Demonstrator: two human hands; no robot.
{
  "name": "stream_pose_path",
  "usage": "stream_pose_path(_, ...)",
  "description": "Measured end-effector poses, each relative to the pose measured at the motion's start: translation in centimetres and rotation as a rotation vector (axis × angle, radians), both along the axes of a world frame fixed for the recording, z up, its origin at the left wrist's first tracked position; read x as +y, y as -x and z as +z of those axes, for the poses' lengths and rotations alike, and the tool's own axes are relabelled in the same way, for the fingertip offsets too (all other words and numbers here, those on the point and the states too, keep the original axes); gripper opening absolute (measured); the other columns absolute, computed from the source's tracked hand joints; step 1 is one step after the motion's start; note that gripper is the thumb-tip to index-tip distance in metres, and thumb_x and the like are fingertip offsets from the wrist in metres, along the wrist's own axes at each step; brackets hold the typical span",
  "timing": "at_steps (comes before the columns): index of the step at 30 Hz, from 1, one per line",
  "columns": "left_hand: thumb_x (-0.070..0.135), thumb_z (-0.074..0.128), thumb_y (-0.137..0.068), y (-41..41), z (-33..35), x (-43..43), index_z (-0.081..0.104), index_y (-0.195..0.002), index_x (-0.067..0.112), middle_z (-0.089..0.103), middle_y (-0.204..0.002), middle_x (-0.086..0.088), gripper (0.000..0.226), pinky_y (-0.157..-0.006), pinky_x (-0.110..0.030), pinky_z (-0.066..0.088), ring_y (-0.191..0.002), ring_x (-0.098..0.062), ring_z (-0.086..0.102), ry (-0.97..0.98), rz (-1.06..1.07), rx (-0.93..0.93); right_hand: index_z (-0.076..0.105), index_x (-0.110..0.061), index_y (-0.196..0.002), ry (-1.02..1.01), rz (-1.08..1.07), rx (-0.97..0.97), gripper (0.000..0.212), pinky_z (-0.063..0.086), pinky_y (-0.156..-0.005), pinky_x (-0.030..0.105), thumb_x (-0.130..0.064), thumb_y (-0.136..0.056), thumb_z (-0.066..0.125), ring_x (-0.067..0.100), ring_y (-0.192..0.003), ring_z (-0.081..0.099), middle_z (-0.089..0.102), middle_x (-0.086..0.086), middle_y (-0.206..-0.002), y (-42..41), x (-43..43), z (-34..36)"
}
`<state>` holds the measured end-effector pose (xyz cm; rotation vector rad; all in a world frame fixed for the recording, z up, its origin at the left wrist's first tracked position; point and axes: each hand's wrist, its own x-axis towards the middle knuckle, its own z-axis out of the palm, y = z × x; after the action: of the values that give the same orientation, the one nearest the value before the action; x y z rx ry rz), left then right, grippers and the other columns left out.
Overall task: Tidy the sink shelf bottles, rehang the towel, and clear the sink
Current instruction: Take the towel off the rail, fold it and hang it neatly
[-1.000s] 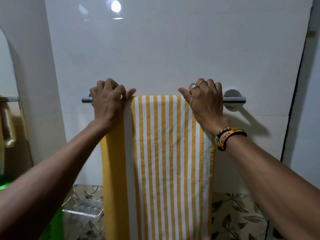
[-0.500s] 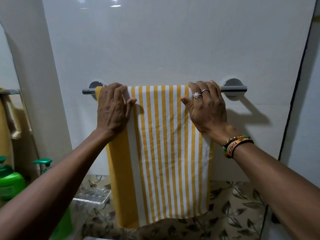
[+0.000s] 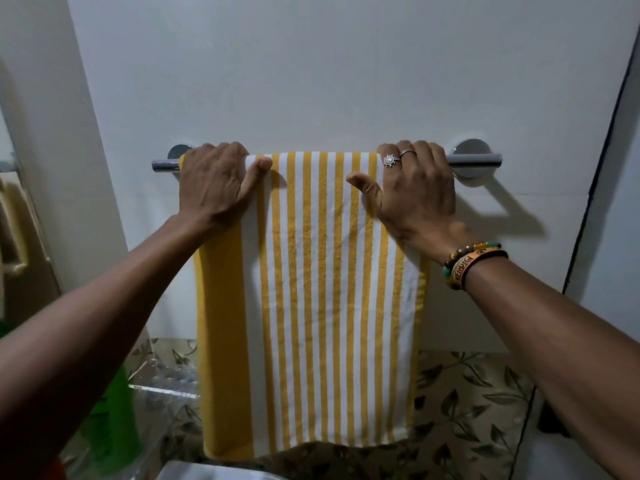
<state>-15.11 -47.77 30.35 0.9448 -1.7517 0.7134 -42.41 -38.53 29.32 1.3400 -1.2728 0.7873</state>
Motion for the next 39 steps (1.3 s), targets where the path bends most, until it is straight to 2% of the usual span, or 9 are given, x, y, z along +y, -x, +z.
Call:
stream_pose_path(4,0.085,-0.004,-0.08,-0.2,1.6,-0.3,0.041,-0.056,0.014,0.042,-0.051,-0.005,0.088,-0.06,-0.033,0.032,-0.049,-0.023,0.041,-0.06,0.07,-0.05,0.062,-0.003,-0.097,-0.026,-0.006,-0.018,0.077,0.038,-0.073,0.041,-0.071,-0.097,0.023,0.032,-0.079,0.056,0.065,0.016,-0.087,0.0,-0.5,0.9)
stream_pose_path(8,0.087,0.0,-0.078,-0.6,2.8,-1.1,0.027,-0.051,0.018,0.03,-0.046,0.0,0.079,-0.052,-0.025,0.025,-0.044,-0.017,0.033,-0.172,0.081,-0.092,0.055,-0.009,-0.077,-0.067,0.008,-0.039,0.077,0.032,-0.064,0.036,-0.071,-0.097,0.015,0.025,-0.058,0.046,0.056,0.01,-0.064,0.2,-1.2,2.0)
stream_pose_path(13,0.066,0.014,-0.097,-1.1,4.4,-2.3,0.041,-0.056,0.006,0.047,-0.065,-0.008,0.077,-0.062,-0.036,0.036,-0.068,-0.025,0.049,-0.23,0.008,-0.136,0.056,-0.01,-0.097,-0.149,0.036,-0.131,0.068,0.028,-0.054,0.03,-0.063,-0.102,0.014,0.022,-0.048,0.041,0.039,-0.001,-0.053,0.7,-1.9,3.6)
stream_pose_path(18,0.077,0.026,-0.088,-1.6,3.8,-1.7,0.048,-0.087,0.016,0.05,-0.081,0.002,0.064,-0.056,-0.028,0.032,-0.067,-0.013,0.045,-0.21,-0.144,-0.04,0.055,-0.01,-0.081,-0.105,0.042,-0.111,0.06,0.04,-0.067,0.041,-0.052,-0.106,0.019,0.031,-0.068,0.053,0.053,0.007,-0.066,0.3,-1.5,3.3)
stream_pose_path(21,0.058,0.036,-0.097,-2.0,1.3,-1.3,0.06,-0.09,0.007,0.054,-0.09,-0.013,0.057,-0.073,-0.034,0.032,-0.082,-0.028,0.05,-0.044,-0.064,-0.002,0.064,-0.003,-0.09,0.007,-0.091,-0.098,0.065,0.033,-0.075,0.045,-0.049,-0.107,0.022,0.034,-0.088,0.049,0.058,0.017,-0.094,-0.3,-1.5,2.7)
stream_pose_path(23,0.039,0.038,-0.101,-2.2,-1.1,-1.2,0.064,-0.107,0.005,0.056,-0.102,-0.019,0.044,-0.089,-0.042,0.031,-0.099,-0.035,0.051,0.062,0.009,0.008,0.064,-0.003,-0.091,0.055,-0.123,-0.096,0.061,0.033,-0.074,0.045,-0.048,-0.108,0.025,0.034,-0.086,0.049,0.057,0.017,-0.094,-0.5,-1.4,2.2)
stream_pose_path(27,0.036,0.037,-0.103,-1.8,-3.4,-1.2,0.053,-0.133,0.01,0.053,-0.123,-0.019,0.043,-0.117,-0.054,0.014,-0.126,-0.032,0.039,0.077,0.0,0.026,0.063,-0.006,-0.094,0.152,-0.078,-0.036,0.05,0.034,-0.074,0.044,-0.039,-0.11,0.029,0.033,-0.083,0.051,0.057,0.015,-0.092,0.3,-1.2,0.1)
stream_pose_path(34,0.045,0.031,-0.102,-1.5,-4.0,-0.1,0.045,-0.141,0.003,0.051,-0.138,-0.02,0.059,-0.121,-0.056,0.011,-0.138,-0.035,0.038,0.022,-0.056,0.026,0.059,-0.005,-0.125,0.153,0.033,0.019,0.035,0.038,-0.099,0.047,-0.027,-0.109,0.036,0.036,-0.097,0.053,0.059,0.017,-0.109,1.6,-1.0,-1.7)
stream_pose_path(39,0.058,0.028,-0.099,-1.9,-3.6,-0.2,0.05,-0.136,0.003,0.054,-0.132,-0.019,0.069,-0.12,-0.056,0.016,-0.132,-0.035,0.044,0.016,-0.078,0.021,0.057,-0.004,-0.124,0.103,0.06,-0.011,0.05,0.035,-0.105,0.05,-0.047,-0.105,0.039,0.037,-0.101,0.054,0.058,0.018,-0.11,1.4,-1.1,-1.6)
